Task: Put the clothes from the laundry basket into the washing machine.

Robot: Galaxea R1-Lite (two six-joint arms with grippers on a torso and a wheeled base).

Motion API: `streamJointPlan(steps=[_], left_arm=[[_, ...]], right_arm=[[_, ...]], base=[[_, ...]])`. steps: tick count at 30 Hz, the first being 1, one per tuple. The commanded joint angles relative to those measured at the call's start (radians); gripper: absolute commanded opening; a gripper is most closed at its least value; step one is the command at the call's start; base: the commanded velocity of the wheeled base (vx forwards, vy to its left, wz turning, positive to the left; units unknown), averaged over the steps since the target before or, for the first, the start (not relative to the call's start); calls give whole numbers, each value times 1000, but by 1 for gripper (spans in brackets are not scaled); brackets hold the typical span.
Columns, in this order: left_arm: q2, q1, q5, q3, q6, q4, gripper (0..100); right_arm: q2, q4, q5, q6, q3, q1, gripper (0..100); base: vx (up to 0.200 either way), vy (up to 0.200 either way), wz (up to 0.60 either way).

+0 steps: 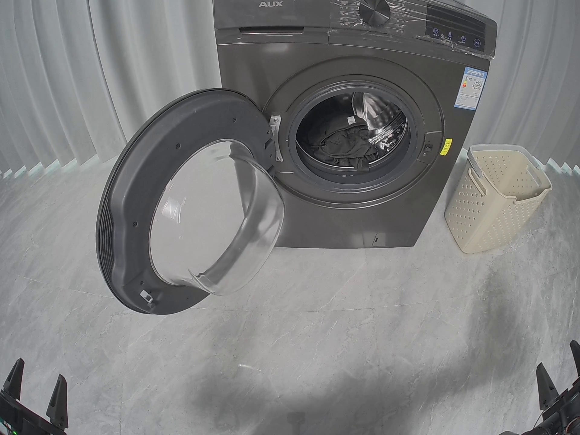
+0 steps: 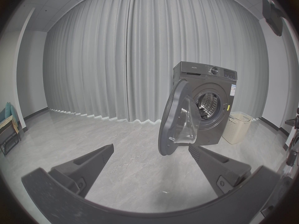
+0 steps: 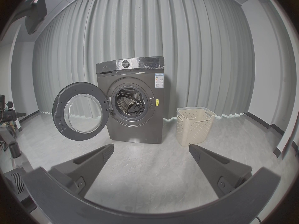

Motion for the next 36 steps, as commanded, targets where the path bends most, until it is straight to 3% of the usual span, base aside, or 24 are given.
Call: streamJointPlan(steps=[1,6,12,15,22,29,36], left_arm=[[-13,2,-3,-10,-7,-4,100],[102,6,-75,-240,2,45,100],[264,6,-179,-269,14,42,100],[399,3,-238,-275,17,-15,100],[724,-5,-245,-283,17,-335,100],[947,-87,-241,-363,22,-424,100],[1152,-106,-241,-410,25,-543,100]], right_arm=[[-13,0,1,-1,18,0,100],[-13,0,1,-1,18,0,100],[-13,0,1,-1,18,0,100],[-13,0,1,-1,18,0,100],[-13,0,1,-1,18,0,100],[-13,0,1,-1,18,0,100],[-13,0,1,1,18,0,100]], base=[[0,0,0],[0,0,0],[0,0,0],[0,0,0],[0,0,0],[0,0,0],[0,0,0]])
